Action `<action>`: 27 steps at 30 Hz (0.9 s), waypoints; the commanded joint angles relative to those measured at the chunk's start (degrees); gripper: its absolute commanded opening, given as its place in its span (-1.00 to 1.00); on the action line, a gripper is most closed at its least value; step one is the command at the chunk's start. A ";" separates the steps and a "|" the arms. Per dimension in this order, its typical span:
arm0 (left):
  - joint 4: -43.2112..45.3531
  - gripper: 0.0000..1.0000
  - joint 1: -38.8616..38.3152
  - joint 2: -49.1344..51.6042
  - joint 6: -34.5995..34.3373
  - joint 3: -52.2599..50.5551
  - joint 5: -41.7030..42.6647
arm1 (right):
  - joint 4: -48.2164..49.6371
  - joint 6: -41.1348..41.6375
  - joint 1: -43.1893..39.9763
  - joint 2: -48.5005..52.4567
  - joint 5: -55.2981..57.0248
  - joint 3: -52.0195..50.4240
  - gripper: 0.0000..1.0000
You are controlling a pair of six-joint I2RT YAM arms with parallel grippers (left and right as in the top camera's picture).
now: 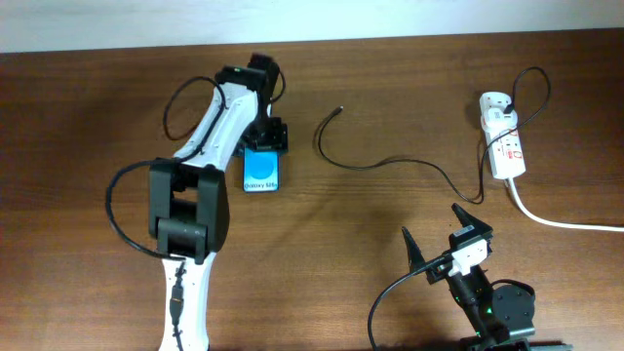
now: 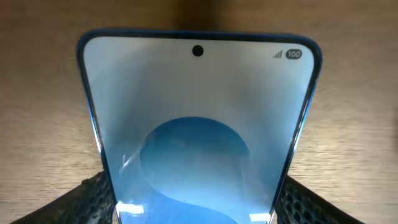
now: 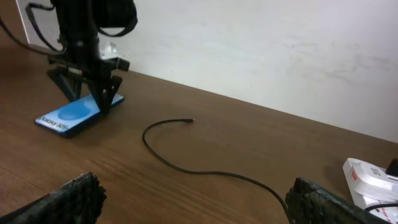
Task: Plug charger to phone and switch on socket
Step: 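Grasp the phone's top edge with the left gripper and lift it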
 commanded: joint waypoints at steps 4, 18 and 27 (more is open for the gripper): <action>-5.20 -0.16 -0.24 -0.35 -0.55 8.92 -0.15 | -0.09 0.24 -0.37 -0.37 0.07 -0.46 0.97; -14.95 -1.00 6.69 -0.35 -3.65 8.96 28.65 | -0.09 0.24 -0.37 -0.37 0.07 -0.46 0.97; -25.97 -1.00 15.67 -0.35 -10.47 8.90 59.76 | -0.09 0.24 -0.37 -0.37 0.07 -0.46 0.97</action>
